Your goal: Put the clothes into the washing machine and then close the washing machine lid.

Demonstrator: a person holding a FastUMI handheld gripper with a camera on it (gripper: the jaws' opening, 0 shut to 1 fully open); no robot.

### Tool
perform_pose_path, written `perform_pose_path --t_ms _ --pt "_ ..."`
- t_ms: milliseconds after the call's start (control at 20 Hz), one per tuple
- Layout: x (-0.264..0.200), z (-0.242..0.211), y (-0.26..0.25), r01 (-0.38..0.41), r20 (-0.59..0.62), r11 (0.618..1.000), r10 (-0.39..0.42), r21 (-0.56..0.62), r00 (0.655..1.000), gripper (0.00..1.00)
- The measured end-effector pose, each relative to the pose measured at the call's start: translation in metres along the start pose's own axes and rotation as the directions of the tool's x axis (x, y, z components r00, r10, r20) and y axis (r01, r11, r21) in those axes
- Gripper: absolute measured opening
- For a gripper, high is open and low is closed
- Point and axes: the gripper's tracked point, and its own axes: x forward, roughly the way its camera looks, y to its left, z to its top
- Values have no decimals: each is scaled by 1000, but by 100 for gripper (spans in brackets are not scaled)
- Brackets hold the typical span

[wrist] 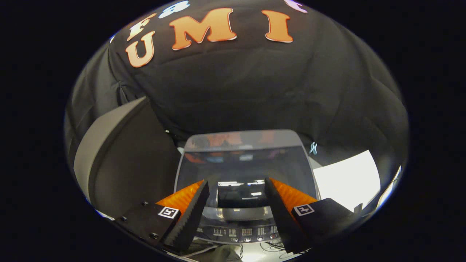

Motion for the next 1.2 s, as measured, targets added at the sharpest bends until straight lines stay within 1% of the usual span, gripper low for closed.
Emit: perform_pose_path --t_ms 100,250,650,800,950,1200 --pt "0 -13 -4 -6 -13 1000 6 27 1000 99" --pt "-12 -13 -21 9 1 999 -9 43 1000 99" --pt "-46 3 -74 39 49 996 -43 83 998 99" --pt "-69 21 -95 53 98 994 -62 92 993 98" --pt "-95 52 -116 82 165 993 -96 89 982 98" --pt "-141 127 -121 72 311 993 -97 92 945 98"
